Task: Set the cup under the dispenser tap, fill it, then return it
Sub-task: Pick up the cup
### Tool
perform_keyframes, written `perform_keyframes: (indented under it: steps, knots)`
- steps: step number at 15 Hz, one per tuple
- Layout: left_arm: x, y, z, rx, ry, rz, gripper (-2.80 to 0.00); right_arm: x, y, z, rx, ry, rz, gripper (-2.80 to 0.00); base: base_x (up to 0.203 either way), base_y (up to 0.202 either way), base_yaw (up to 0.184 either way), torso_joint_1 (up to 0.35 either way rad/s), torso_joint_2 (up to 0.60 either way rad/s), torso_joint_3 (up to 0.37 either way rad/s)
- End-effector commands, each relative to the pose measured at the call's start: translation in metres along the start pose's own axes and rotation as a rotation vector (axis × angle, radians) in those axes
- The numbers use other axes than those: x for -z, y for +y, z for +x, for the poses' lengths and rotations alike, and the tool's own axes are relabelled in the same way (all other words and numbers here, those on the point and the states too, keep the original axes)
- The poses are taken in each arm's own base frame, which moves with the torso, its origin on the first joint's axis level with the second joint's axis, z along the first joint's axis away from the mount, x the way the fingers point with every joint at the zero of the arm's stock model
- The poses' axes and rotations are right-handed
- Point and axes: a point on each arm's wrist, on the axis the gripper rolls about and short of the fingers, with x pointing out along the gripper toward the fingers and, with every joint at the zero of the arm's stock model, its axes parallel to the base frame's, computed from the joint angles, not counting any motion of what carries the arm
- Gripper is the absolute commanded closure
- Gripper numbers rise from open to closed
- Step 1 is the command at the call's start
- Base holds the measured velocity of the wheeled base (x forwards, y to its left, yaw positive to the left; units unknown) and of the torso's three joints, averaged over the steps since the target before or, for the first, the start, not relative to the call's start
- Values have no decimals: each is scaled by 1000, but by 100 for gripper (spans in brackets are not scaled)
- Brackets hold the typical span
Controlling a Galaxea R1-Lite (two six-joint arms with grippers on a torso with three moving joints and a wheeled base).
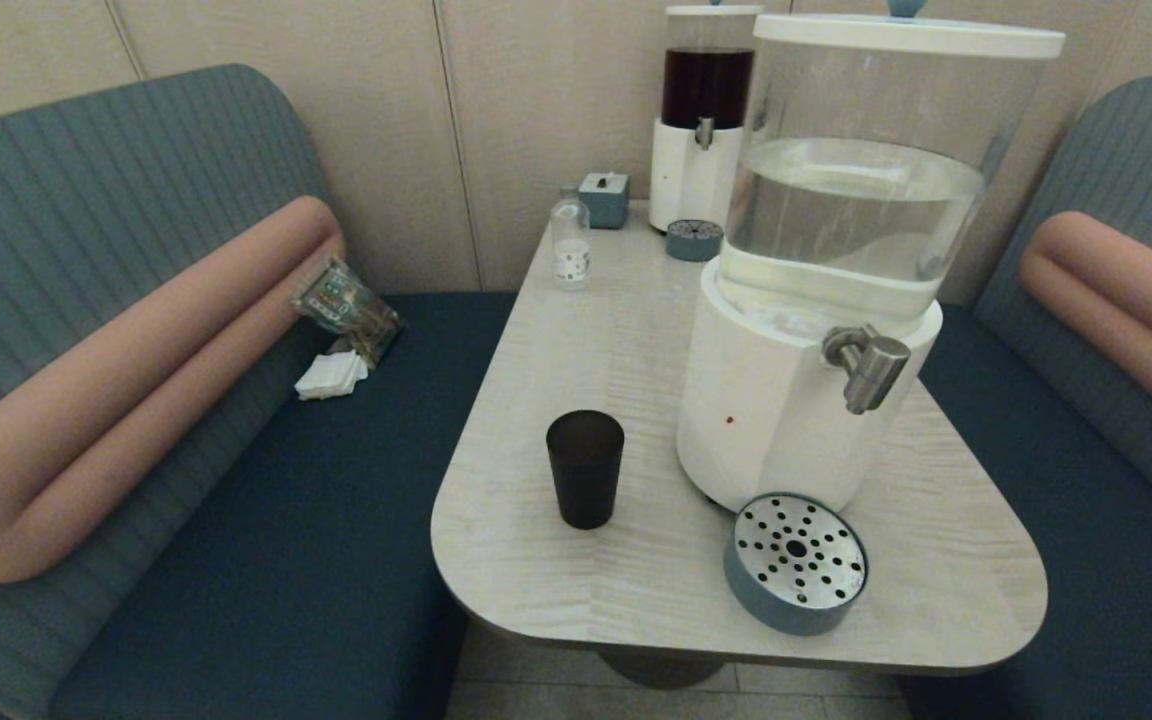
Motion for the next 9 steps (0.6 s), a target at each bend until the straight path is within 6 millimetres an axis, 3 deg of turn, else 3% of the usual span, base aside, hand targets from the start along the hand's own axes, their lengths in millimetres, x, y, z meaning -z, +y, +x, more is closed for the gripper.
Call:
perform_keyframes:
  steps: [1, 4, 6, 7, 9]
  knots:
    - [-11, -1, -3, 12, -35, -12, 0, 0, 0, 0, 0, -2, -1, 0, 0, 0, 0, 0, 0, 0]
    - [-83, -10, -21, 96, -165, -79, 0, 0, 0, 0, 0, -2, 1, 0, 0, 0, 0, 0, 0, 0]
    - [-120, -15, -11, 117, -126, -121, 0, 0, 0, 0, -2, -2, -1, 0, 0, 0, 0, 0, 0, 0]
    - [-134, -17, -4, 127, -101, -141, 0, 0, 0, 0, 0, -2, -1, 0, 0, 0, 0, 0, 0, 0]
    - [-144, -20, 11, 238, -21, -140, 0, 0, 0, 0, -1, -2, -1, 0, 0, 0, 0, 0, 0, 0]
